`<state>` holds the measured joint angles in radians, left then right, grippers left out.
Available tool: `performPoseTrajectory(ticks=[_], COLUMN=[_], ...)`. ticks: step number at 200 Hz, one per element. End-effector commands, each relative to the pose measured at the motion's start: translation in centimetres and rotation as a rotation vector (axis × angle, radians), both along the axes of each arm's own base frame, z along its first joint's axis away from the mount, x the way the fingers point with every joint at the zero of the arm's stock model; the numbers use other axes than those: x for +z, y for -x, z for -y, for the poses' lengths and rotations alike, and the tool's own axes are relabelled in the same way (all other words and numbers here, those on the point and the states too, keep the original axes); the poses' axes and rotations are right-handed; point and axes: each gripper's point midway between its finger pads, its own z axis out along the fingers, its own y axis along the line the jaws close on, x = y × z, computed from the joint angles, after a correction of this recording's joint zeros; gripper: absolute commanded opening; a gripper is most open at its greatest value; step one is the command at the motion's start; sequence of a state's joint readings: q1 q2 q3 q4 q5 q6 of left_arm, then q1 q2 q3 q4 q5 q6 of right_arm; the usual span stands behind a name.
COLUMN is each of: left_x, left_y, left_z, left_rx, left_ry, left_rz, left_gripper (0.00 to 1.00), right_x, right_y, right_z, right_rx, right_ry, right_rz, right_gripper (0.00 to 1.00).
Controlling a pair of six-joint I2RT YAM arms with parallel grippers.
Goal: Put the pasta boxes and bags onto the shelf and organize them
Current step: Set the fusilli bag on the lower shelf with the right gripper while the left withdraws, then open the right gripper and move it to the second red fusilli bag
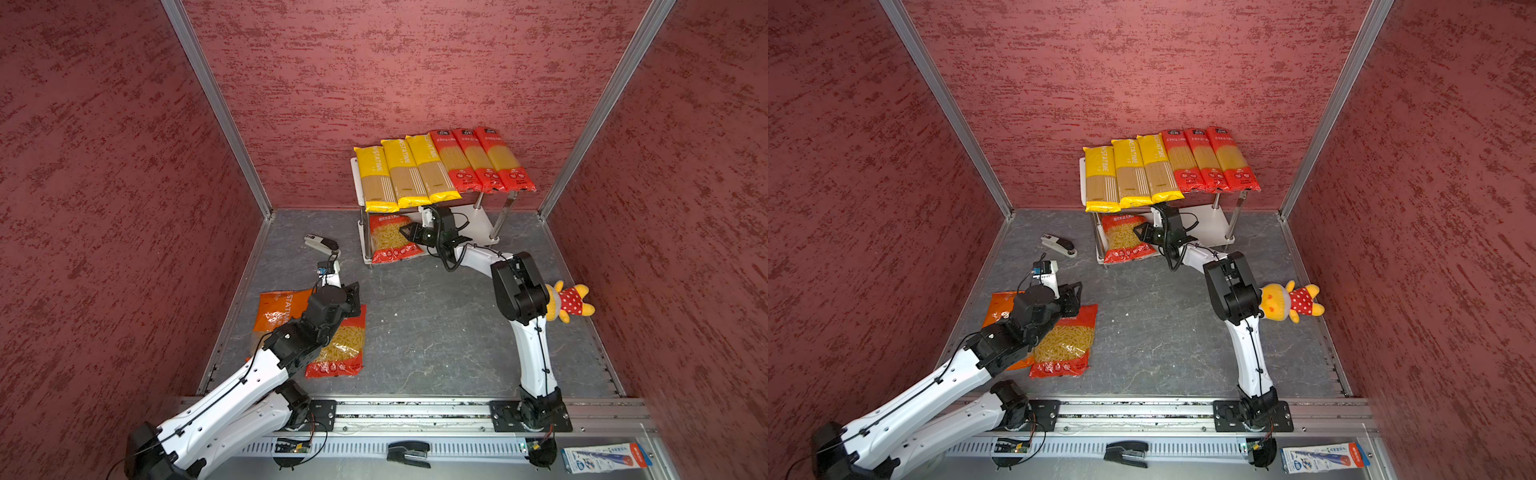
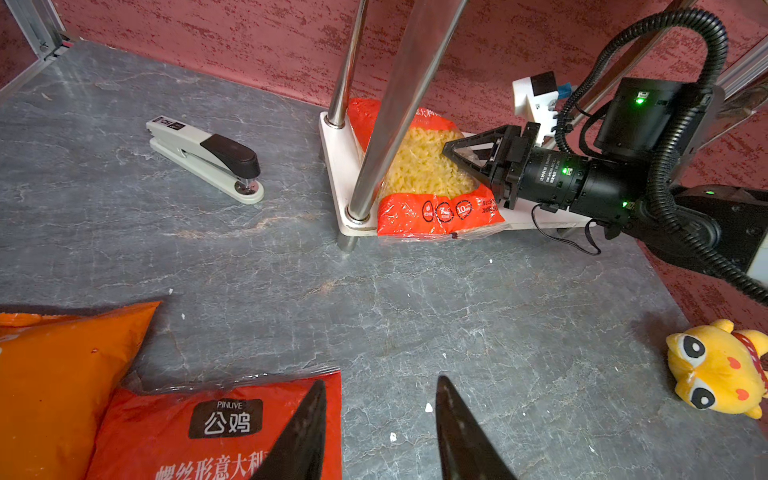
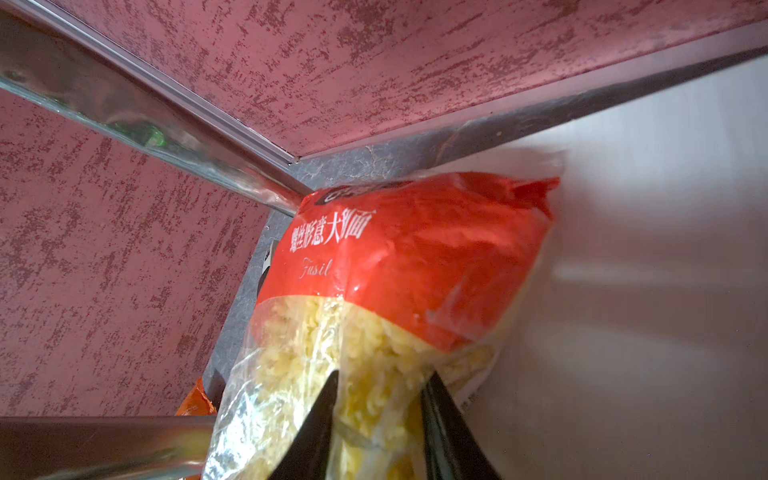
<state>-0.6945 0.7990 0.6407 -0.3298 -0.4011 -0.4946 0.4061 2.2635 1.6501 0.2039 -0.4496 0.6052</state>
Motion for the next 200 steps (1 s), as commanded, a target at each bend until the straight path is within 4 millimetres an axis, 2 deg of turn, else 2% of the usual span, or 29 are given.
performPoseTrajectory(ticks=[1,22,46,83,103,122,142,166,185,200], left_x=[-0.1,-0.1,-0.1,-0.1,-0.1,-0.2,-0.5,-1.6,-2.6,-3.6], left_y=[-0.1,-0.1,0.0,0.4,0.4,0.5,0.6,1.1,1.7,2.1], left_z=[0.1,0.2,0.2,-0.4,-0.5,-0.6,-1.3,-2.4,-2.6,-2.3], left_rx=[-0.001,-0.006,-0.005,0.023,0.027,0.034,0.075,0.126,0.134,0.115], left_ry=[0.012,0.016,0.023,0.037,0.037,0.027,0.014,-0.009,0.0,0.016], left_rz=[-0.006,-0.009,-0.012,-0.036,-0.046,-0.062,-0.095,-0.154,-0.197,-0.229], left_gripper=[0.43,0.43,0.43,0.43,0.43,0.43,0.45,0.47,0.52,0.55], right_x=[0.7,0.9,1.8,3.9,4.7,4.5,4.7,3.2,2.0,0.8], right_y=[0.8,0.9,1.2,2.3,3.3,4.5,6.2,9.5,13.2,16.4], right_z=[-2.6,-2.9,-2.4,-0.1,1.1,2.7,4.5,6.1,5.8,4.6], right_rx=[0.063,0.068,0.057,-0.005,-0.034,-0.085,-0.168,-0.262,-0.297,-0.292], right_ry=[-0.04,-0.051,-0.038,-0.033,-0.047,-0.036,-0.062,-0.122,-0.112,-0.081], right_rz=[0.0,-0.006,0.014,0.046,0.042,0.019,-0.033,-0.168,-0.224,-0.261], right_gripper=[0.32,0.38,0.5,0.62,0.64,0.64,0.62,0.56,0.54,0.54])
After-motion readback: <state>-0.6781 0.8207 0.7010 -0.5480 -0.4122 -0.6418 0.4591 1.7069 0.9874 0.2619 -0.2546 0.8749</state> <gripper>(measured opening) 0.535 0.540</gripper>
